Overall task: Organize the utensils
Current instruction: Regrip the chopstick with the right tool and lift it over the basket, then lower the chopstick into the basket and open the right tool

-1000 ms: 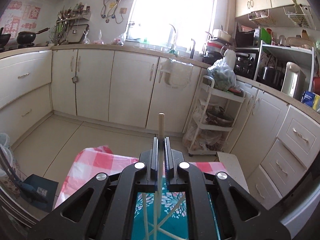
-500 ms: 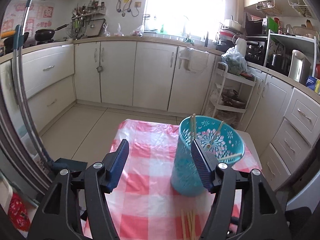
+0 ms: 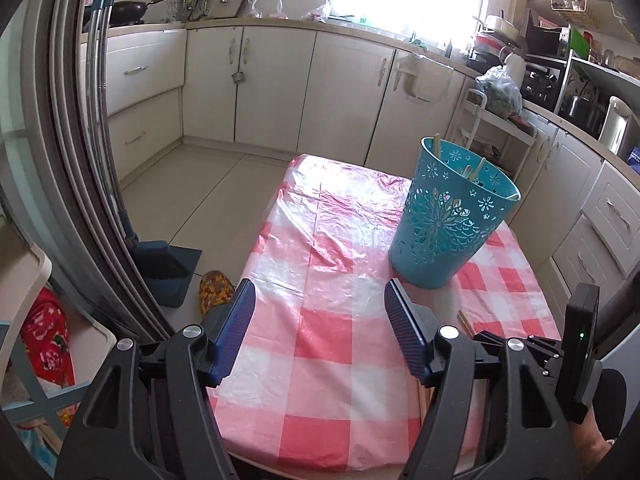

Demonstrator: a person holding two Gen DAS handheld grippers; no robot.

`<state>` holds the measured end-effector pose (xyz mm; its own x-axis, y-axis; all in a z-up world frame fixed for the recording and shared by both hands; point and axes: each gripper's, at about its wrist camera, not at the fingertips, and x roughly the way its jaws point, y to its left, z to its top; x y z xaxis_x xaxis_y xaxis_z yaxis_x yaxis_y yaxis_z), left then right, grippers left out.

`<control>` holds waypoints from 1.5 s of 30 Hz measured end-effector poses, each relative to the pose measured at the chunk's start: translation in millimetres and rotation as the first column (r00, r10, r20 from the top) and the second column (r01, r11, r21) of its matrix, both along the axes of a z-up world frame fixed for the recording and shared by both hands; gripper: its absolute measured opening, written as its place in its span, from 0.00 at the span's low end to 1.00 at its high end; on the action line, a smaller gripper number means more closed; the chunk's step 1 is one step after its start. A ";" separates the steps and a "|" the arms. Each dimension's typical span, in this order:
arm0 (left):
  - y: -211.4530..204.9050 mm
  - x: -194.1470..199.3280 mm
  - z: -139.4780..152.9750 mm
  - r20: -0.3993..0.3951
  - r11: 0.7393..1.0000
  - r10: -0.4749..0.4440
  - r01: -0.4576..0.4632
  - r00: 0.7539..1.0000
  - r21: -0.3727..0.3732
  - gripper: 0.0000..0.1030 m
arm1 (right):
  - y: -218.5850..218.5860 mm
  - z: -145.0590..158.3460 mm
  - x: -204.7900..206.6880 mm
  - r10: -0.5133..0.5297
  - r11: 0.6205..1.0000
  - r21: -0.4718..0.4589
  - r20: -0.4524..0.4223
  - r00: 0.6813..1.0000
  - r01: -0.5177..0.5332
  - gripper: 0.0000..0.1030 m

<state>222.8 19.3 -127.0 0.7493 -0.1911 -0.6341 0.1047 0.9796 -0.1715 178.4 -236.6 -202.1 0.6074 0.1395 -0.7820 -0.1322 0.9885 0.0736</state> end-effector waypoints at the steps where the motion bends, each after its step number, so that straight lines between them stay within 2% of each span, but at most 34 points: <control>1: -0.5 -1.0 0.4 0.000 1.000 -0.004 0.004 1.000 0.000 0.62 | -2.2 3.6 -1.2 -0.006 1.000 0.012 0.011 1.000 0.005 0.06; 12: -1.4 -4.7 1.3 -0.007 1.000 -0.013 0.013 1.000 -0.012 0.62 | -12.2 60.8 -8.5 -0.035 0.992 0.127 0.132 0.991 0.018 0.06; 16: -3.6 -5.0 -0.3 -0.012 1.000 -0.018 0.018 1.000 0.000 0.62 | -17.5 85.2 -12.7 -0.039 0.974 0.226 0.171 0.985 -0.001 0.06; 19: -7.3 -5.3 -1.0 -0.014 1.000 -0.025 0.025 1.000 0.012 0.62 | -25.5 112.5 -8.8 -0.050 0.948 0.319 0.226 0.973 -0.026 0.05; 24: -14.1 -6.2 -3.6 -0.017 0.999 -0.040 0.041 0.999 0.030 0.62 | -33.6 170.3 10.2 -0.092 0.904 0.419 0.376 0.922 -0.081 0.05; 29: -18.4 -3.8 -2.9 -0.022 0.998 -0.048 0.049 0.999 0.042 0.62 | -27.9 213.0 45.4 -0.144 0.895 0.431 0.522 0.841 -0.114 0.05; 33: -15.8 -0.7 0.6 -0.015 0.998 -0.046 0.047 0.999 0.047 0.62 | -27.3 218.8 78.6 -0.169 0.888 0.449 0.518 0.838 -0.099 0.05; 37: -9.0 6.8 -4.8 -0.029 0.999 -0.032 0.033 0.999 0.034 0.62 | -27.5 210.3 92.2 -0.156 0.907 0.413 0.509 0.846 -0.081 0.05; 45: -8.7 16.9 -24.8 -0.084 0.999 -0.022 0.024 0.996 0.021 0.62 | -38.6 168.3 113.5 -0.148 0.926 0.378 0.388 0.910 -0.011 0.05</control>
<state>239.7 10.6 -151.8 0.6889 -0.1928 -0.6987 0.1136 0.9808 -0.1587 292.0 -275.2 -33.8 0.8758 0.3115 -0.3688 -0.1614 0.9089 0.3844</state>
